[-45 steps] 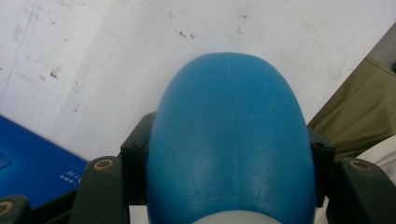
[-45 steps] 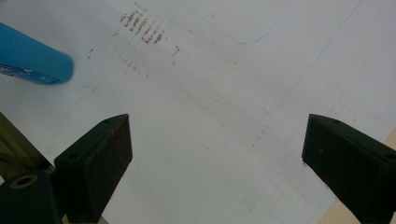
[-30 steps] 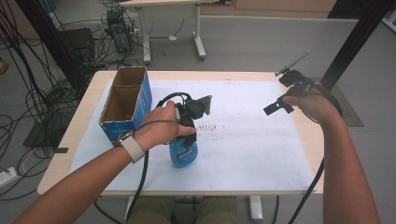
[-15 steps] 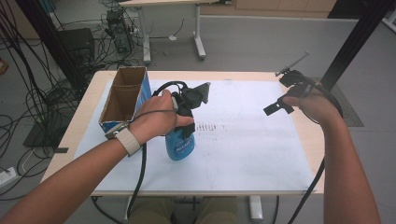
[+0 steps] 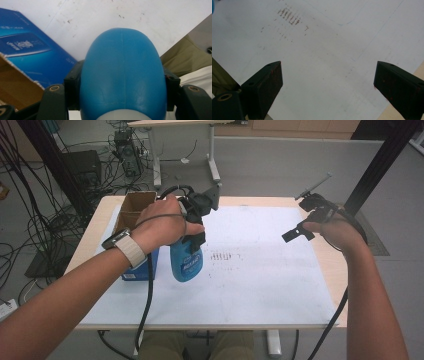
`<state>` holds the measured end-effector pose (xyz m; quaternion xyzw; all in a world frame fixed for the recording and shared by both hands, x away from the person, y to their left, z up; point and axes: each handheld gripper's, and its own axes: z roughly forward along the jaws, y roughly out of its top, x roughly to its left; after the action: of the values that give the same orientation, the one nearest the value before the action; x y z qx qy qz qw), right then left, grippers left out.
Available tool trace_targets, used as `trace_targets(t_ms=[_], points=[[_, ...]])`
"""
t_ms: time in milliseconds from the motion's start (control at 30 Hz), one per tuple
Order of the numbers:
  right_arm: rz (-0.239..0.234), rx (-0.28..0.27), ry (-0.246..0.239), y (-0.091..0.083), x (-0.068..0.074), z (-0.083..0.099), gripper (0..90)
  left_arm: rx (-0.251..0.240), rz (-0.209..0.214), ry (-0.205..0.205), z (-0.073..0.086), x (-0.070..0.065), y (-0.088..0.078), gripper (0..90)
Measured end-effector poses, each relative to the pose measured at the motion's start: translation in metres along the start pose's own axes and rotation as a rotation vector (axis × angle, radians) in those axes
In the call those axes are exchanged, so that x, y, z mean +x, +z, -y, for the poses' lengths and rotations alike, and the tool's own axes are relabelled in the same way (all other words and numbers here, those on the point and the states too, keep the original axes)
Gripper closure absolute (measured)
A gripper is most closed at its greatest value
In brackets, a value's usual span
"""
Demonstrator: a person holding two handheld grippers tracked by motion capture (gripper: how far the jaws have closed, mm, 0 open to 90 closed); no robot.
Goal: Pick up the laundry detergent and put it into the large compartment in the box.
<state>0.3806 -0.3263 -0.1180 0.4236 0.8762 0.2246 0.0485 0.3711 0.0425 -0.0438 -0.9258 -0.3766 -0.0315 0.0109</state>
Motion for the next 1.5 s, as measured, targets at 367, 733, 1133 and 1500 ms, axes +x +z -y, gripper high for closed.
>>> trace_targets(t_ms=[367,733,1133,1500], points=[[-0.009,-0.008,-0.009,0.000,-0.002,-0.003,8.2,0.005,-0.011,-0.099,0.001,0.019,-0.030,37.9],[-0.011,-0.016,-0.014,0.000,-0.004,-0.005,8.2,0.009,0.026,-0.204,0.005,0.047,-0.049,37.9],[-0.019,-0.027,-0.018,0.002,-0.007,-0.005,8.2,0.010,0.049,-0.297,0.010,0.071,-0.062,37.9],[-0.024,-0.039,-0.036,0.004,-0.010,-0.012,8.2,0.001,0.049,-0.405,0.021,0.086,-0.078,37.9]])
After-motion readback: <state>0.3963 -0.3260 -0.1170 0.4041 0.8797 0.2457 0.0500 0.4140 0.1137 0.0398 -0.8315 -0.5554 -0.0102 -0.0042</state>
